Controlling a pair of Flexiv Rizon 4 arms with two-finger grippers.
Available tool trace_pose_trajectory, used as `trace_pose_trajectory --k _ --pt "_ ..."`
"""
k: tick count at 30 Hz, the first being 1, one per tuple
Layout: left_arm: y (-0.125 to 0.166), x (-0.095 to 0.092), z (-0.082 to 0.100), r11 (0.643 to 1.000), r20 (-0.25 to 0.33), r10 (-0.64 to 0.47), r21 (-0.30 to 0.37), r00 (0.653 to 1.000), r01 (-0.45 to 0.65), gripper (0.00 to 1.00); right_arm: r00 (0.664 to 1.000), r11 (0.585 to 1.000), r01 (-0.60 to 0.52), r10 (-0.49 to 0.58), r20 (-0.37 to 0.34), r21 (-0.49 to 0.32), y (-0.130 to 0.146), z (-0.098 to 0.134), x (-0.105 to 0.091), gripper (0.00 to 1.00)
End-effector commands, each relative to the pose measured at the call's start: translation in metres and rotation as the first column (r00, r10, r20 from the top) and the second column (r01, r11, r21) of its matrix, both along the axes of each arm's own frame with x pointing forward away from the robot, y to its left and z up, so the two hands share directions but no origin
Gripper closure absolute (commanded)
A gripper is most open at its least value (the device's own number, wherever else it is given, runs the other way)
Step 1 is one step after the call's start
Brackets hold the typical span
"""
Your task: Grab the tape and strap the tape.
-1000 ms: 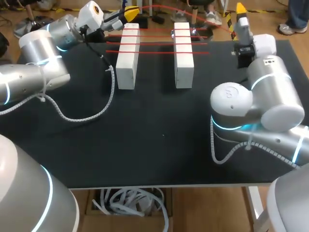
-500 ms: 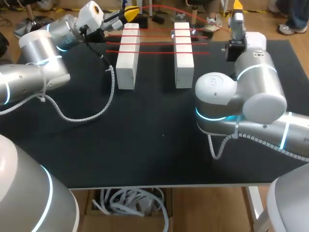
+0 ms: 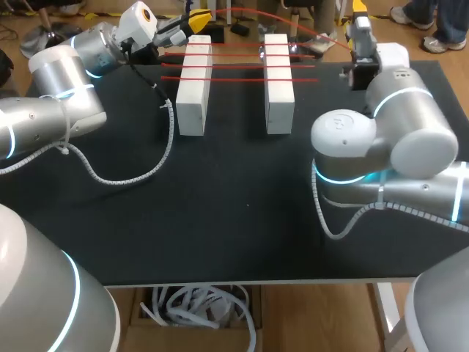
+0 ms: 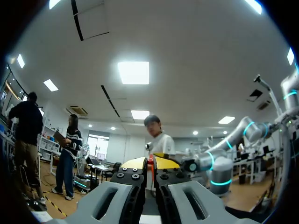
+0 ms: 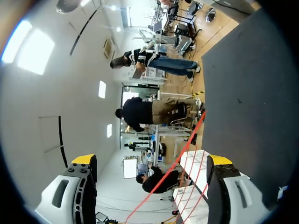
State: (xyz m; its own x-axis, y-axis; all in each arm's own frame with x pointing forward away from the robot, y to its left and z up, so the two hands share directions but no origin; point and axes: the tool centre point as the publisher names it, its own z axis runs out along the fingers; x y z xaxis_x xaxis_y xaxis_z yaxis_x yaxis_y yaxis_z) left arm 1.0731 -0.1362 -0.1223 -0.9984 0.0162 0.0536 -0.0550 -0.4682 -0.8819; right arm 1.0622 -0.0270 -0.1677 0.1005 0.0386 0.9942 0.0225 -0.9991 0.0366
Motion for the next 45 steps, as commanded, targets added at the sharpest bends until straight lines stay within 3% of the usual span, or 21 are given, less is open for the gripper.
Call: trace_pose_trajectory --k 1,28,29,30,33,35,45 --pt "0.0001 0.0014 -0.0006 1.0 0.001 -0.003 -0.001 1.0 0.003 1.0 0.995 0.995 -0.098 0.098 0.012 -0.002 -0.0111 0.0033 0.0022 0.0" --pt "0.0001 0.0014 -0.0006 1.0 0.001 -0.003 -0.001 1.0 0.003 1.0 0.998 0.998 -0.059 0.059 0.031 -0.011 -0.0138 0.0043 0.0065 0.0" --pt "0.0001 0.0014 -0.0006 1.0 0.001 -0.003 -0.001 1.0 0.003 1.0 0.998 0.998 -0.059 0.059 0.03 -0.016 -0.0136 0.0039 0.0057 0.48" --pt "0.0001 0.0014 -0.0006 1.0 0.001 -0.003 -0.001 1.0 0.003 1.0 0.998 0.998 -0.059 0.059 0.029 -0.016 -0.0135 0.0035 0.0052 0.6" --pt "0.0001 0.0014 -0.0006 1.0 0.001 -0.003 -0.001 1.0 0.003 1.0 0.998 0.998 -0.061 0.062 0.027 -0.017 -0.013 0.003 0.0042 0.64" --pt "0.0001 0.0014 -0.0006 1.0 0.001 -0.003 -0.001 1.0 0.003 1.0 0.998 0.998 -0.064 0.064 0.027 -0.017 -0.0125 0.0027 0.0037 0.73" --pt "0.0001 0.0014 -0.0006 1.0 0.001 -0.003 -0.001 1.0 0.003 1.0 0.998 0.998 -0.064 0.064 0.021 -0.022 -0.0131 0.0 0.0025 0.75"
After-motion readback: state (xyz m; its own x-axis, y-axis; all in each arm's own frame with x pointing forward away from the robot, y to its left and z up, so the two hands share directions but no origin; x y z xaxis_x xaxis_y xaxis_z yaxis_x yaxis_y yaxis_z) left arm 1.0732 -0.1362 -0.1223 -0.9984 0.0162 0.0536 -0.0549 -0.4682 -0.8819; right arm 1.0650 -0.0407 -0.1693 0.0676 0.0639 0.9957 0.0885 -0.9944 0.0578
